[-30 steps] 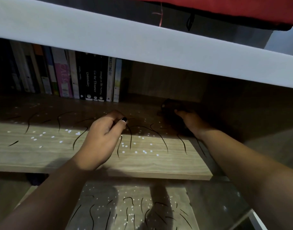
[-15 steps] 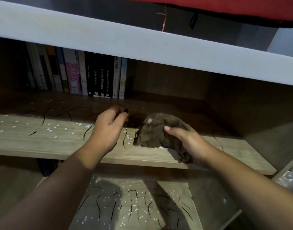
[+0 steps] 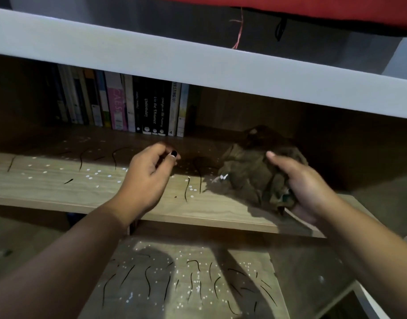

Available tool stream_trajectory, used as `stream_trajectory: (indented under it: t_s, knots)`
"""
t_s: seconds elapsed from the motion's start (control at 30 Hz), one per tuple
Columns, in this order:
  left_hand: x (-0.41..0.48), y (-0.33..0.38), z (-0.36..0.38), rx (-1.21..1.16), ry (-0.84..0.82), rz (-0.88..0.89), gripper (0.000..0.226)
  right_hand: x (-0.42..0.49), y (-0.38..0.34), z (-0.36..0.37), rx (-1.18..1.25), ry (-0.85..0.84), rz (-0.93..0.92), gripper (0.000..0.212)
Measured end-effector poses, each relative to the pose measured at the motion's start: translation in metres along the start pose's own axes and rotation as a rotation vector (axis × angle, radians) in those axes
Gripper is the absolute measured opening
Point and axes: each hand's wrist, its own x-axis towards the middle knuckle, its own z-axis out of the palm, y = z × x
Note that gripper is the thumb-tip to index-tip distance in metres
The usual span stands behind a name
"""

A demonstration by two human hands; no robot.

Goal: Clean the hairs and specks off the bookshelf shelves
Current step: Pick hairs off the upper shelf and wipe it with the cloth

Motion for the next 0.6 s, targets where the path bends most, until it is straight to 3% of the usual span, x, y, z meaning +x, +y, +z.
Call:
stream_trajectory:
  t_s: [0.2, 0.47, 0.6]
  knots:
    - [0.008, -0.018, -0.026, 0.152, -0.002, 0.037, 0.015, 0.059, -0.004, -0.011, 0.048, 0.213, -0.093, 0.019]
    - [0.011, -0.030, -0.038, 0.165, -0.006, 0.052, 0.021, 0.154, 0.013, 0.003, -0.126, 0.356, -0.175, 0.044]
    - [0.013, -0.029, -0.039, 0.206, 0.042, 0.105, 0.015, 0.184, 0.025, 0.027, -0.277, 0.401, -0.229, 0.046]
